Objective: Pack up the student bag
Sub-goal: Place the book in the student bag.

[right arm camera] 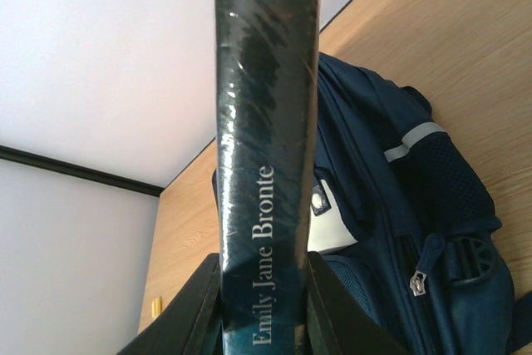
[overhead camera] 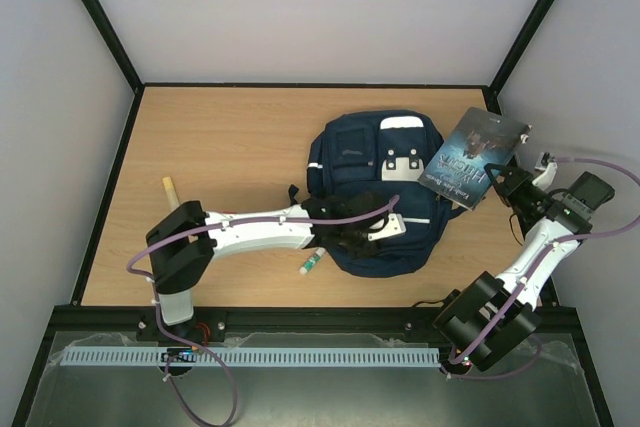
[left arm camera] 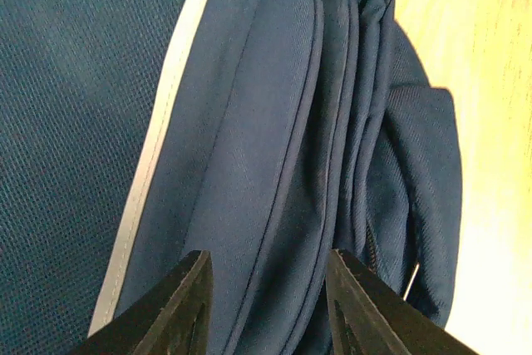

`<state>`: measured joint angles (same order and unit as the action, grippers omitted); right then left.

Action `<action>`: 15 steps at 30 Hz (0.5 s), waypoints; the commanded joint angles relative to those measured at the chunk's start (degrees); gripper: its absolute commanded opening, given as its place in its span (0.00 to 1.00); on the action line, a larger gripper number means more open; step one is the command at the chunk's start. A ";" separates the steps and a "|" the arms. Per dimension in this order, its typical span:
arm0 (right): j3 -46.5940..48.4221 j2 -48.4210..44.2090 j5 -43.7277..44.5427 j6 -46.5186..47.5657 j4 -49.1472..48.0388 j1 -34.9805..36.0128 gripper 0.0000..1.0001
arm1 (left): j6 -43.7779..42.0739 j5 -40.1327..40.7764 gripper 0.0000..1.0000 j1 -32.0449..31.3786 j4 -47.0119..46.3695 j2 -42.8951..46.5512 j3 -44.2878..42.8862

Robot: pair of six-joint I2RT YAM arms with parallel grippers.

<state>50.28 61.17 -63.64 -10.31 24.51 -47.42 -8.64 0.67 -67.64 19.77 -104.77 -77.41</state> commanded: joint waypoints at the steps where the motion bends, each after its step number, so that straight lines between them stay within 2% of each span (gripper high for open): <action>1: 0.04 -1.49 -5.36 0.53 -3.10 -0.31 0.01 | -3.80 -0.36 0.39 0.49 3.88 0.18 -1.16; 4: -0.07 -1.41 -5.23 0.56 -3.23 -0.31 0.01 | -3.39 -2.43 0.40 -0.28 0.89 -1.73 -2.48; 7: 0.26 -0.83 -5.31 0.29 -3.21 -0.31 0.01 | -2.94 -3.64 0.46 -1.56 -1.83 -4.05 -3.85; 15: 1.87 1.35 -5.85 -0.22 -2.86 -0.31 0.01 | -2.72 -3.52 0.52 -3.42 -3.07 -12.63 -11.69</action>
<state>49.95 62.61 -63.77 -10.37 24.29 -47.42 -11.18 -2.26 -70.41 17.85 -113.99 -85.41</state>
